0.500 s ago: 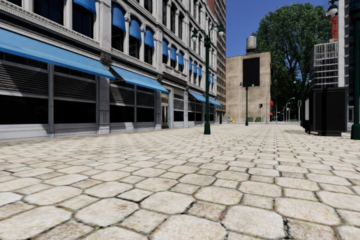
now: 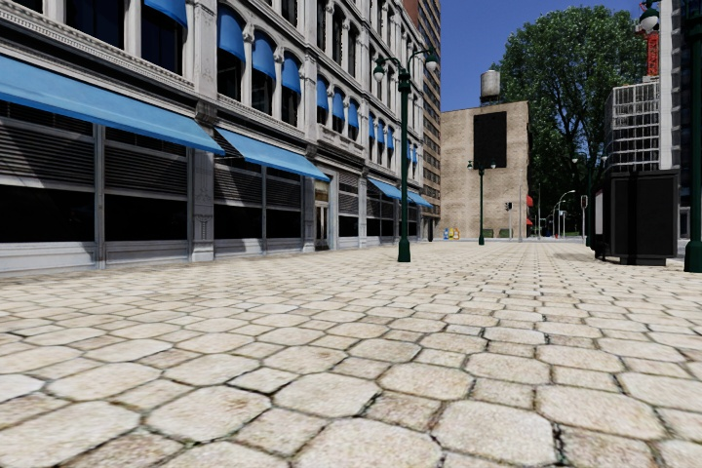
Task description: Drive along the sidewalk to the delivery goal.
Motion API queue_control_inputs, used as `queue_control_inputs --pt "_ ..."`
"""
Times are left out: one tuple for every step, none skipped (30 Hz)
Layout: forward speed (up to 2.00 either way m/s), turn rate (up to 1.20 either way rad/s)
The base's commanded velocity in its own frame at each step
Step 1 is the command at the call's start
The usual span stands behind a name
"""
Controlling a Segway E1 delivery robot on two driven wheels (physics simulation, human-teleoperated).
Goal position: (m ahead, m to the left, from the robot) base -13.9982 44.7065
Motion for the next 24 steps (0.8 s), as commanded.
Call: queue_control_inputs --pt "0.0 0.0" --pt "0.0 0.0" --pt "0.0 0.0" --pt "0.0 0.0" --pt "0.0 0.0" --pt "0.0 0.0" --pt "0.0 0.0" --pt "0.0 0.0" --pt "0.0 0.0" --pt "0.0 0.0" --pt "0.0 0.0" --pt "0.0 0.0" --pt "0.0 0.0" --pt "0.0 0.0" --pt "0.0 0.0" --pt "0.37 0.15" --pt "0.37 0.15" --pt "0.7 0.29" --pt "0.98 0.4" --pt "1.23 0.52" --pt "1.23 0.52" --pt "1.37 0.59" --pt "1.41 0.6" --pt "1.43 0.61"
